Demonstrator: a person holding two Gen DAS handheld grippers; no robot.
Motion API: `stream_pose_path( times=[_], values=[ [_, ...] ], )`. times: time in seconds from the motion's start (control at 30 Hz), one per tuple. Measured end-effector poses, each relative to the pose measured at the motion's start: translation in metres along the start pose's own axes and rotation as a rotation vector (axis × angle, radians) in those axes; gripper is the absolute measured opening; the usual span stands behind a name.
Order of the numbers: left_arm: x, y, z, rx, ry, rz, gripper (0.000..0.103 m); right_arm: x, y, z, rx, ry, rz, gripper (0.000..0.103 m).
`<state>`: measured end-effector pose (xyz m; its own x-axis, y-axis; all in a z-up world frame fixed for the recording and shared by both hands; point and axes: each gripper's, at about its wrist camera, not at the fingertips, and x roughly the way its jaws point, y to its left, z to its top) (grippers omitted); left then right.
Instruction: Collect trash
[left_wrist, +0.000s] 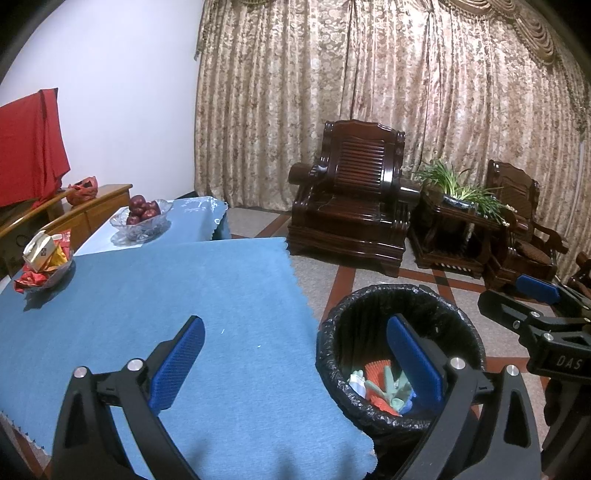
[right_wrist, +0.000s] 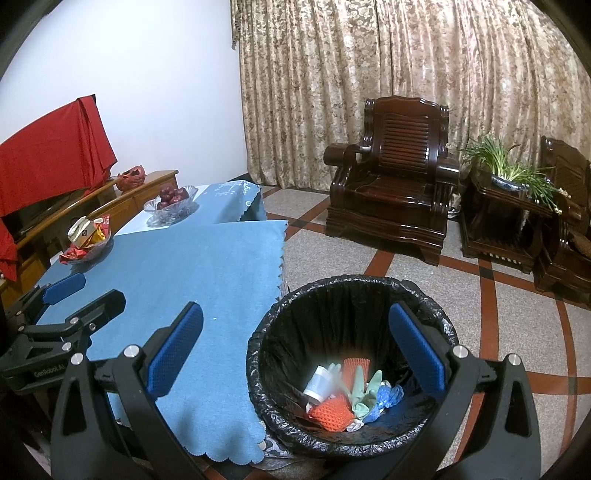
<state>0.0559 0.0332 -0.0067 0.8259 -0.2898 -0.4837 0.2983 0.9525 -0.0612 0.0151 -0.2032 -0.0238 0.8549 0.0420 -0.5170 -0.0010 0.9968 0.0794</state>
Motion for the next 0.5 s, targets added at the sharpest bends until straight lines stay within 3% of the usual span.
stream_pose_path(
  times=[0.5],
  values=[
    [-0.003,0.013,-0.005,-0.003,0.006,0.004,0.097,0.000,0.002,0.000,0.000,0.001,0.000,0.098]
  ],
)
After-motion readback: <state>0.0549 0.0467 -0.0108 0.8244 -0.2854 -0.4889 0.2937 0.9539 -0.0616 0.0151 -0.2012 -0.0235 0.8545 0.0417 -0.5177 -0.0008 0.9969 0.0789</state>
